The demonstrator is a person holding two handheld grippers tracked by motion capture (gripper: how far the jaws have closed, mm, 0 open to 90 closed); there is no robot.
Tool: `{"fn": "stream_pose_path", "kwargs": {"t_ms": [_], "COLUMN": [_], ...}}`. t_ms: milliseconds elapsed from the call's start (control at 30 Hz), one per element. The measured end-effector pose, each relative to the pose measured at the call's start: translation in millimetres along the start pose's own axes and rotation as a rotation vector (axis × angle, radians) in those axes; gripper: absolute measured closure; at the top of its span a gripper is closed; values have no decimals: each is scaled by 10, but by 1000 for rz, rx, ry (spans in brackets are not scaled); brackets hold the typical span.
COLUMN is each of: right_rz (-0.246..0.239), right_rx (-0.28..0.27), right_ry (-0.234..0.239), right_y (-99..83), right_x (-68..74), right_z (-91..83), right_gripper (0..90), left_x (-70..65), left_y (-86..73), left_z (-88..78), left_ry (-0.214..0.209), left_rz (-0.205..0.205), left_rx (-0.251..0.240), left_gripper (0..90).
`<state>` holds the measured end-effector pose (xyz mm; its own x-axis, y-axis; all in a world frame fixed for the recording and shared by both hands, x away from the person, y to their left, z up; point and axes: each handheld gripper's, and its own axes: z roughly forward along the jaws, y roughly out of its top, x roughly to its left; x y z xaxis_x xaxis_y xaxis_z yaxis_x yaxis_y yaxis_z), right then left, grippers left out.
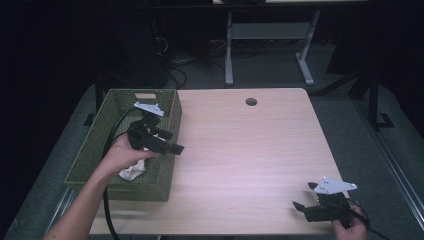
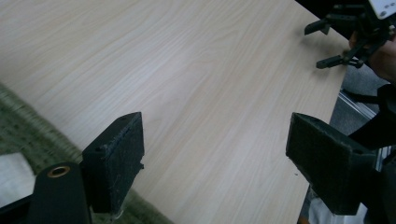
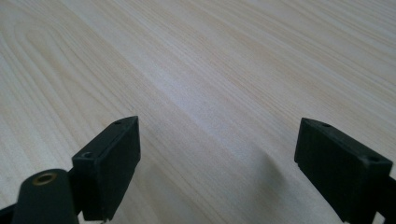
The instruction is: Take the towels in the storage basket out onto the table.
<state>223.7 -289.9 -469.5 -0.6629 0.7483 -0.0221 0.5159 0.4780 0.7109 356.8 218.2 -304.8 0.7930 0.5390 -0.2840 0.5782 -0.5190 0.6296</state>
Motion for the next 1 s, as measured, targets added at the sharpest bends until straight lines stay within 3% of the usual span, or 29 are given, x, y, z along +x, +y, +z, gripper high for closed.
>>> {"fn": "stream_pose_path", "kwargs": {"t_ms": [633,867,1000], "right_rz": [-4,-1,-1], "right_rx": [3,4,4], "right_ry": [-1,1,-1], "right_y": [-1,3,0], "right_x": [0,5,3], "right_z": [10,15,12], "right_gripper": [140,140,140], "left_x": [592,782,899], "left_y": [-415,-581,-667], "left_z": [-325,-388,-377], "left_ry": [36,87,146], "left_rz": [-184,-247,-290], "left_rx": [-41,-37,-22], "left_gripper": [208,215,214]}}
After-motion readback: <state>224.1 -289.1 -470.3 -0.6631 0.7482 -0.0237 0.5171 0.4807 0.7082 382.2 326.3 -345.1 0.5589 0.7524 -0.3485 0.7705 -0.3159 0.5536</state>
